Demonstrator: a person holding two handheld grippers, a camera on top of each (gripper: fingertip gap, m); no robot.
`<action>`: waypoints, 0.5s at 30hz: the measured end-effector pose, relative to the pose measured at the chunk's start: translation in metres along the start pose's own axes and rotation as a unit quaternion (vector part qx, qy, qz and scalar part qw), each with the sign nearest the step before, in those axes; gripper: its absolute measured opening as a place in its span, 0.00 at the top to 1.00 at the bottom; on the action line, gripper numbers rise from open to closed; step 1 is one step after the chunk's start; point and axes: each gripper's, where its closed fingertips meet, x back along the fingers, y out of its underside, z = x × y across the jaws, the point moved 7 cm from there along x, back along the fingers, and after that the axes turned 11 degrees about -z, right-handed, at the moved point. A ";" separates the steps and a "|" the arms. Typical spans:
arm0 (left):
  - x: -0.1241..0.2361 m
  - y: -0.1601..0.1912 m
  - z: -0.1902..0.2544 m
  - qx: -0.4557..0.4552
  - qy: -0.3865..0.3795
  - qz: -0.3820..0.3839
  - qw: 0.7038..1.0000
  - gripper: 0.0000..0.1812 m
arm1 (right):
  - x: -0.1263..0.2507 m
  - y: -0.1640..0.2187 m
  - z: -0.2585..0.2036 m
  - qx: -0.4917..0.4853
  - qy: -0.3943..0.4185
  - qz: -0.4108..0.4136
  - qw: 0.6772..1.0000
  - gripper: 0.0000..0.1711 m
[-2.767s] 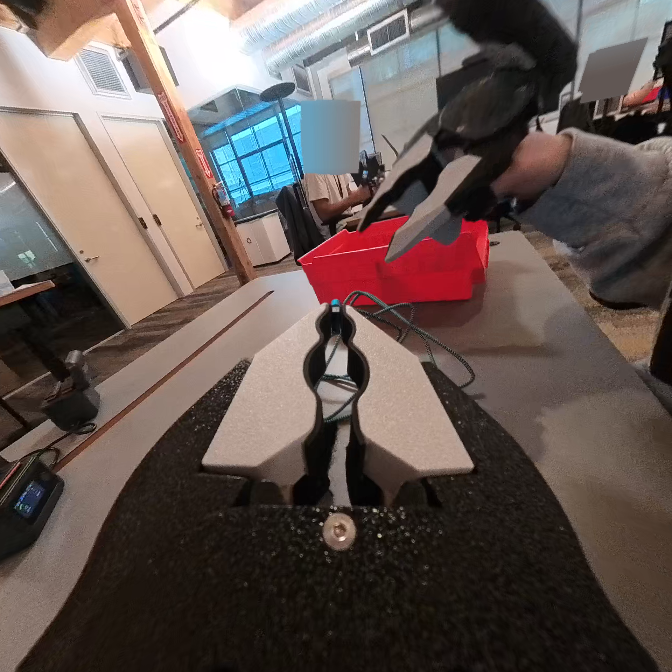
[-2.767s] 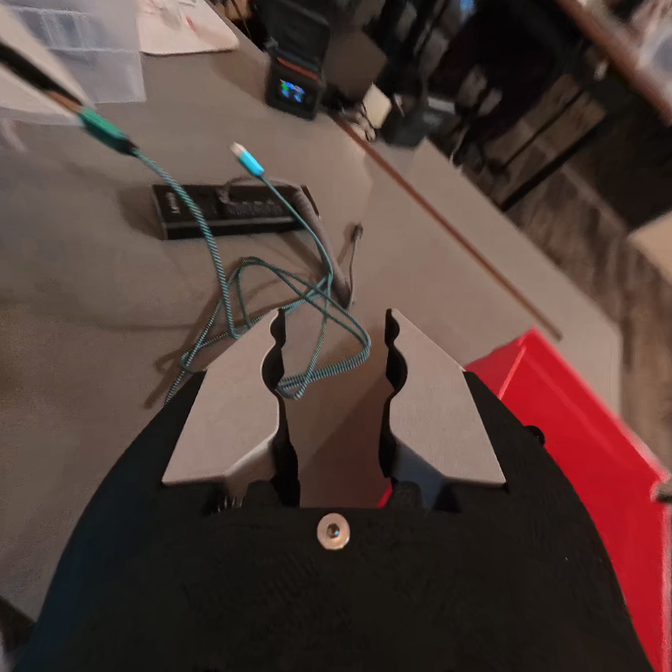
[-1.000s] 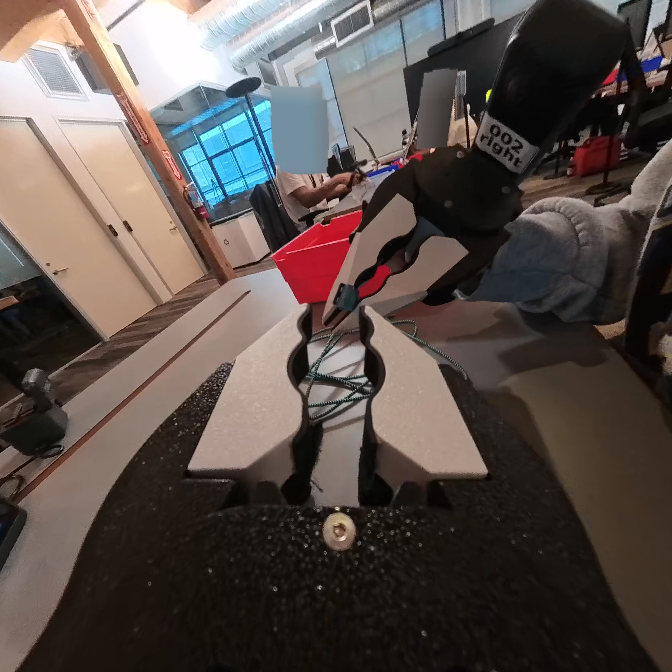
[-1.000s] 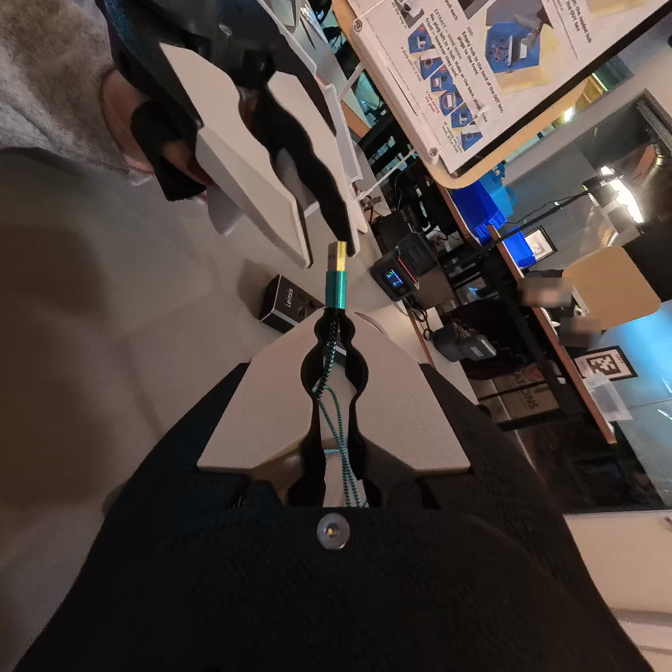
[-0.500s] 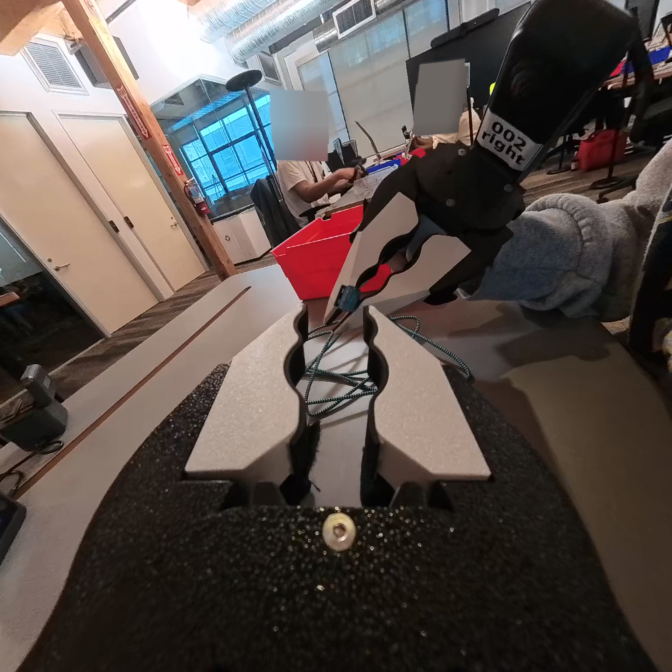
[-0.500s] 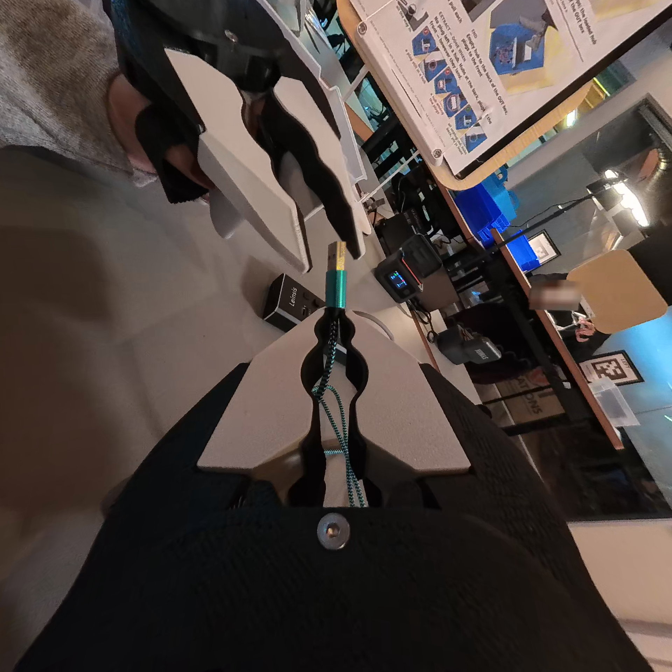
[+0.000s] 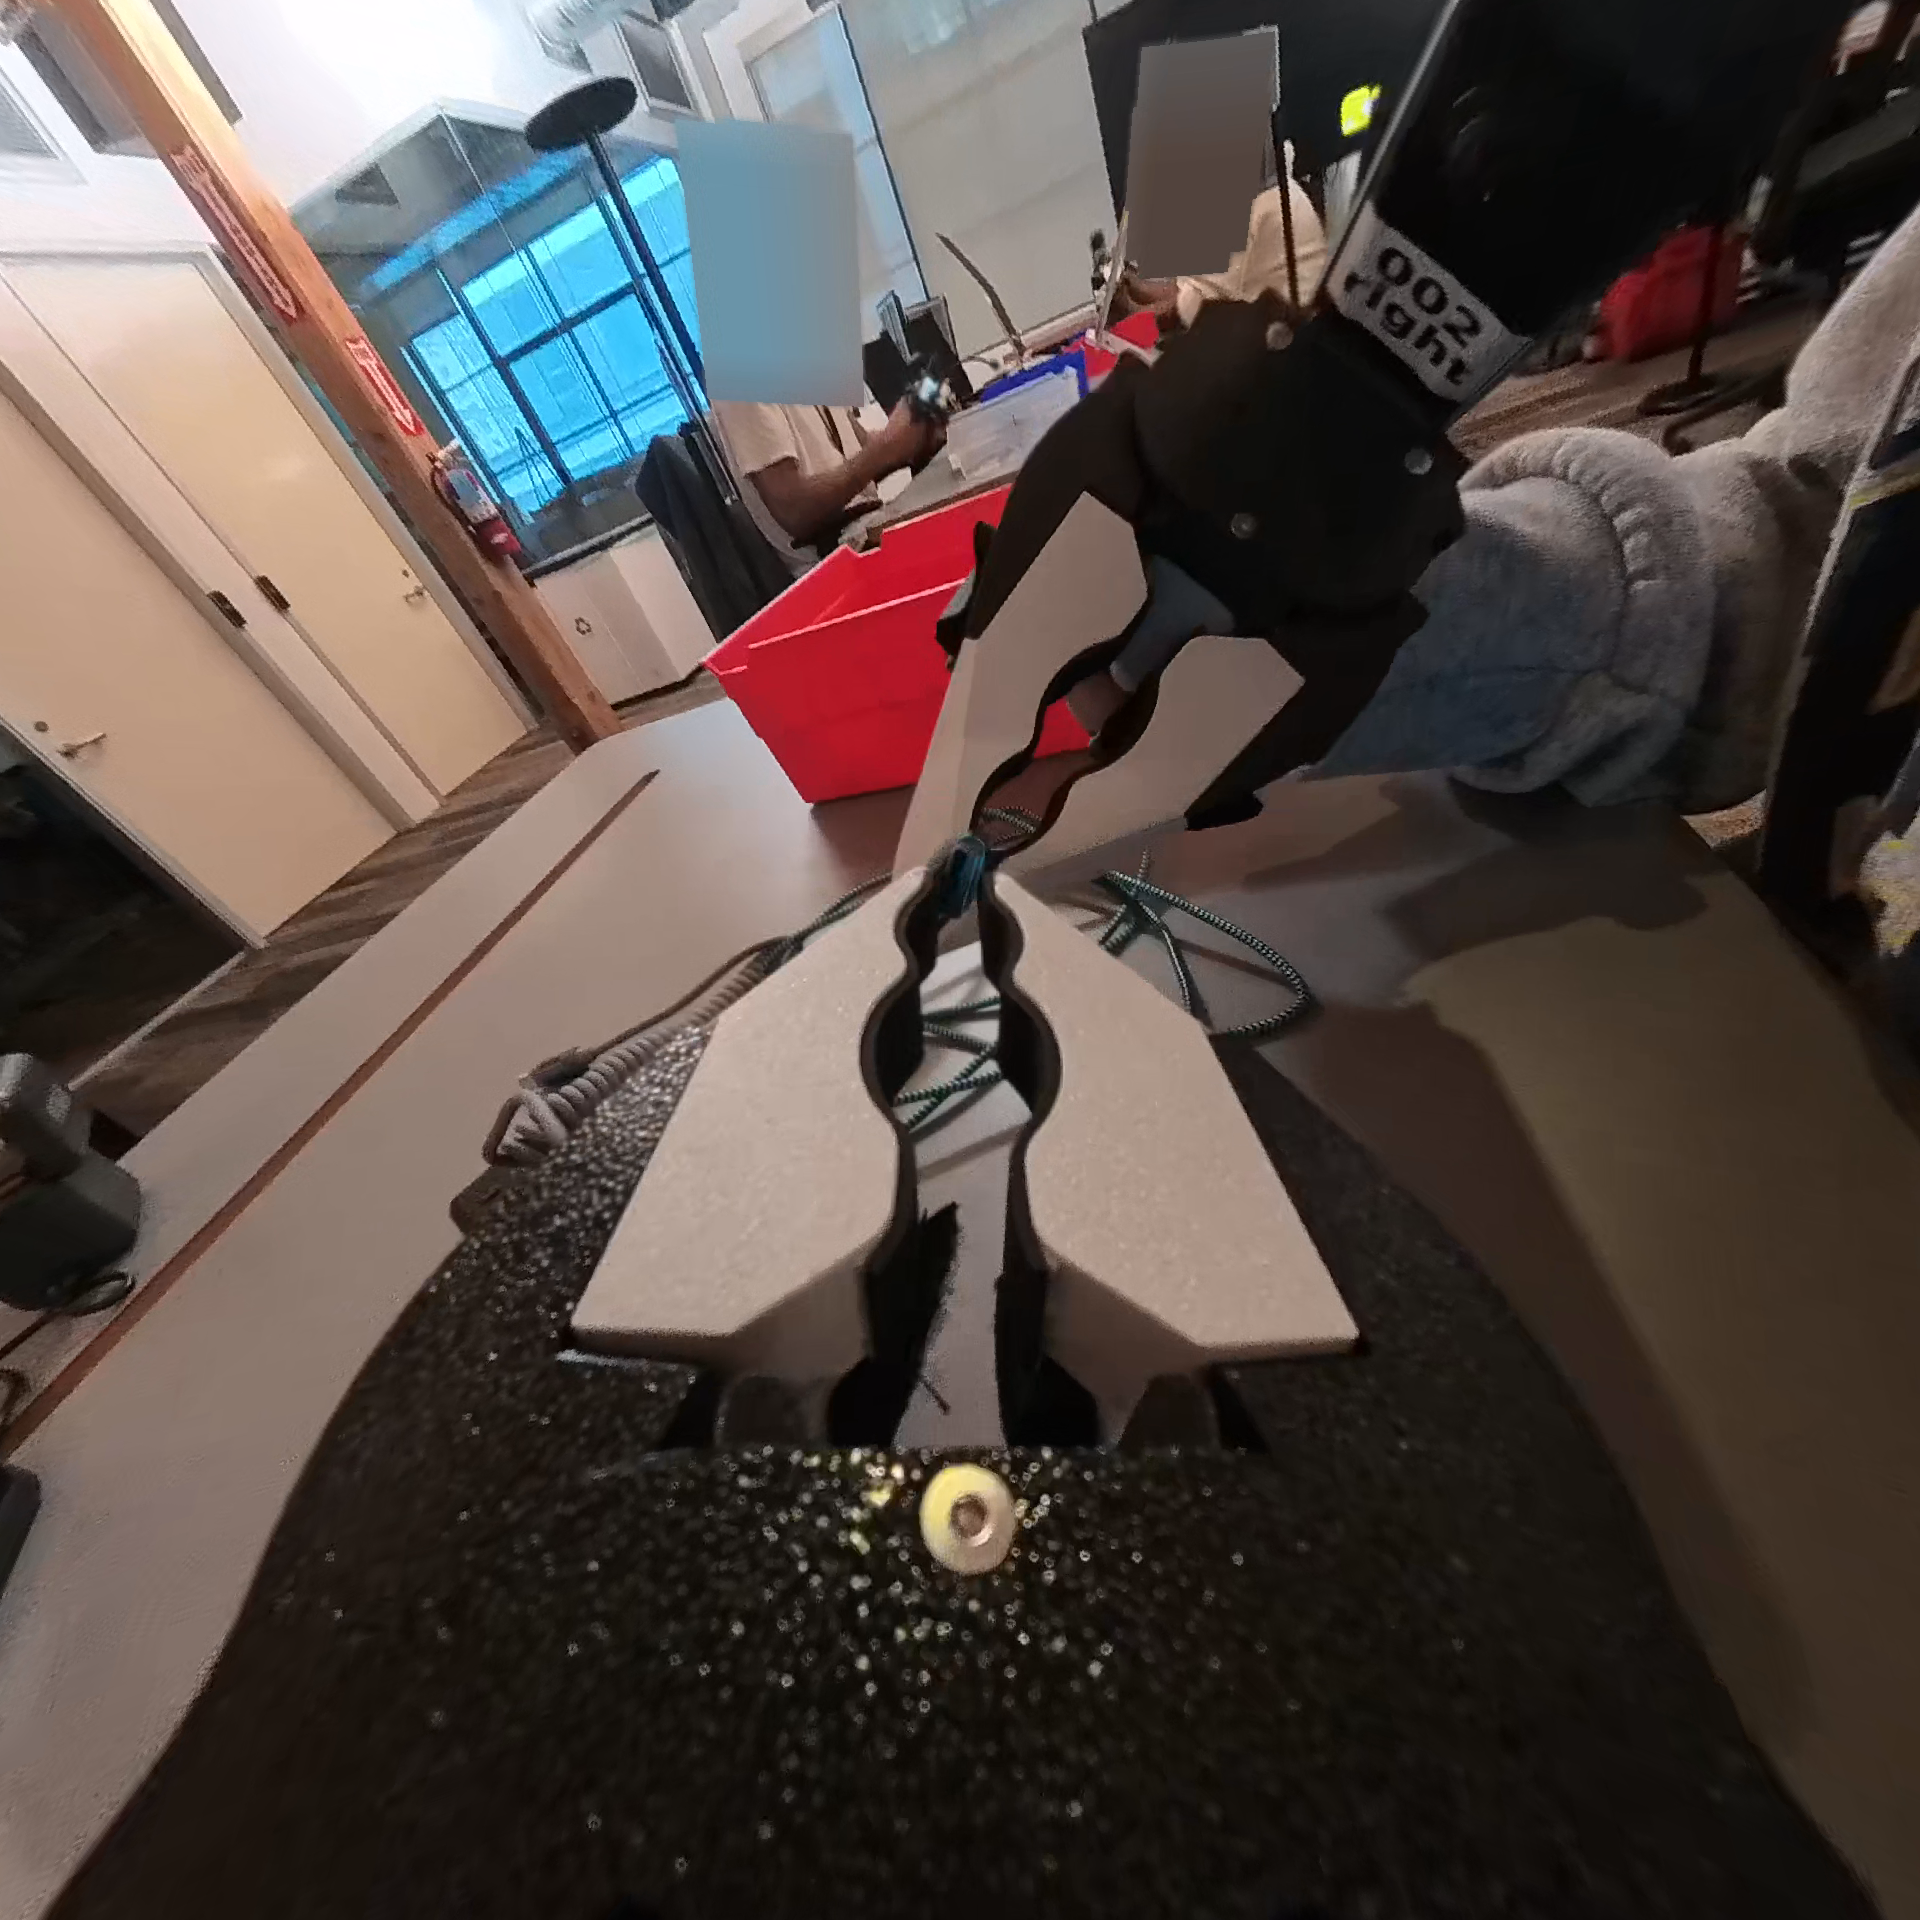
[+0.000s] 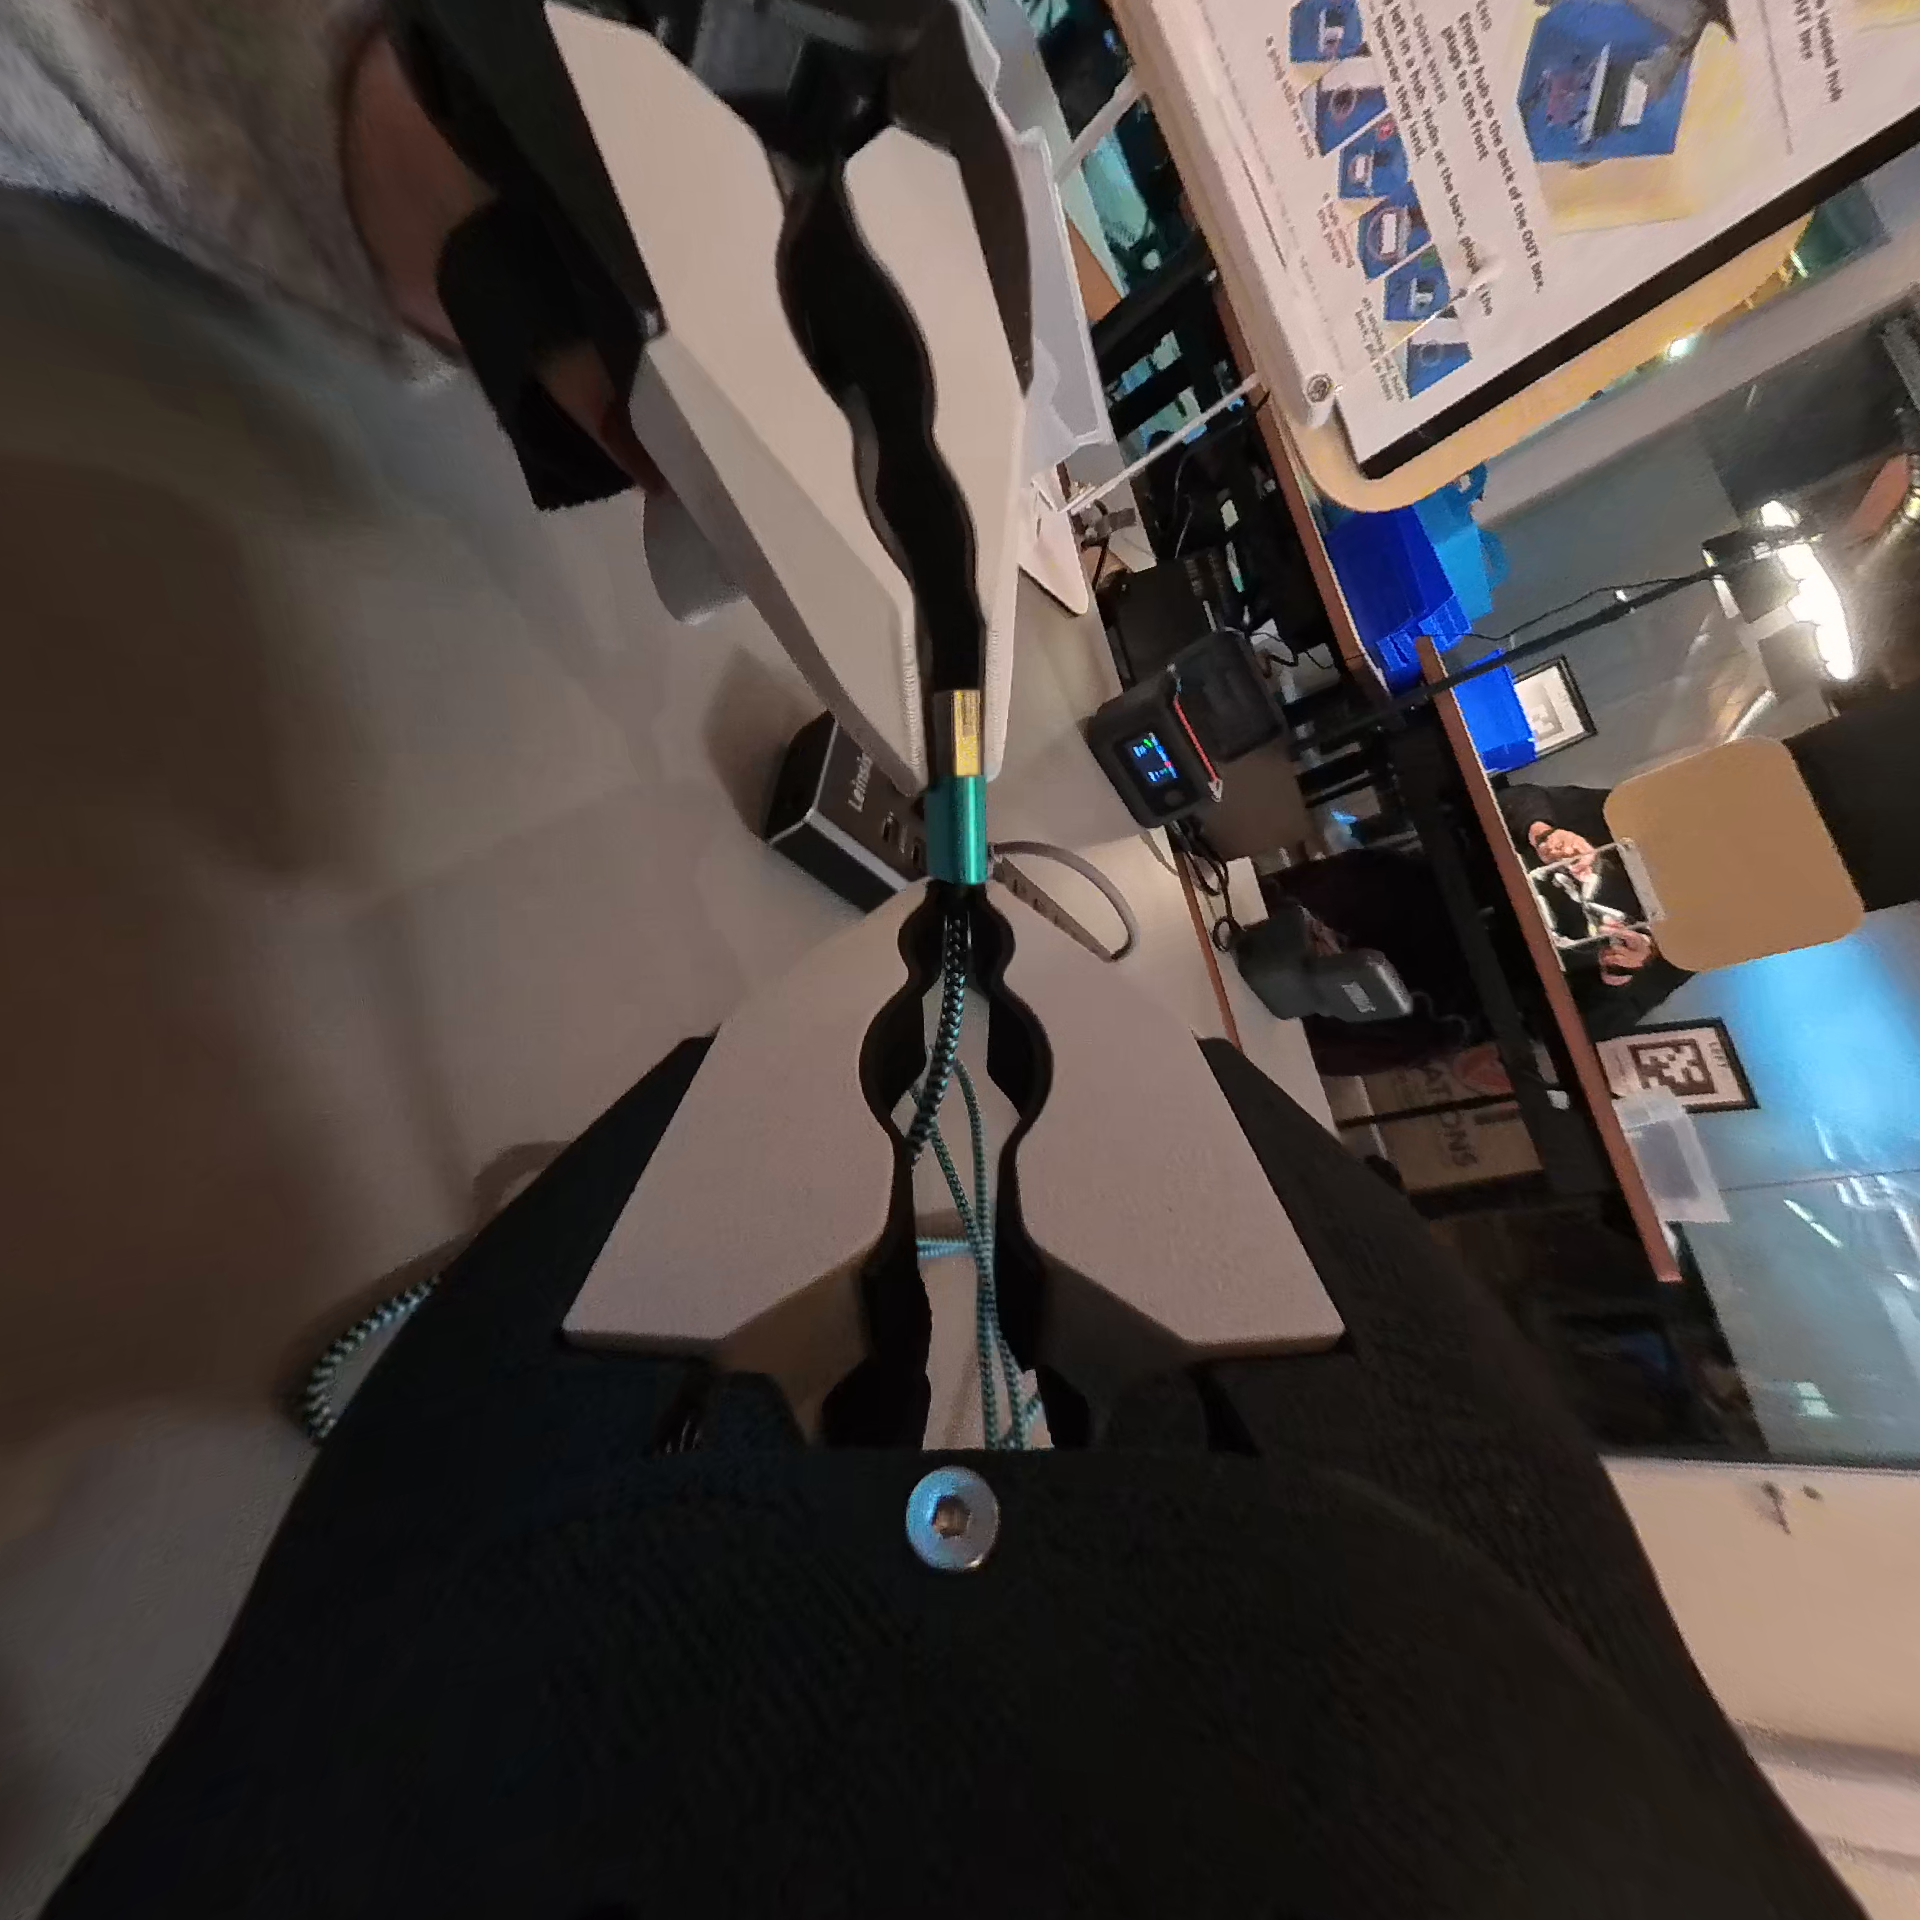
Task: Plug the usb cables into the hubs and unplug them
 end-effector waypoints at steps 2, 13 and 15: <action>-0.001 0.000 0.001 -0.014 -0.011 -0.005 1.000 0.98 | -0.001 0.001 0.000 0.008 0.010 -0.008 1.000 0.98; 0.012 -0.009 -0.007 -0.174 -0.222 -0.040 0.958 0.97 | 0.000 0.021 0.021 -0.468 -0.203 0.050 0.859 0.86; 0.008 -0.009 -0.001 -0.235 -0.252 -0.060 0.937 0.97 | -0.003 0.027 0.023 -0.582 -0.297 0.085 0.752 0.82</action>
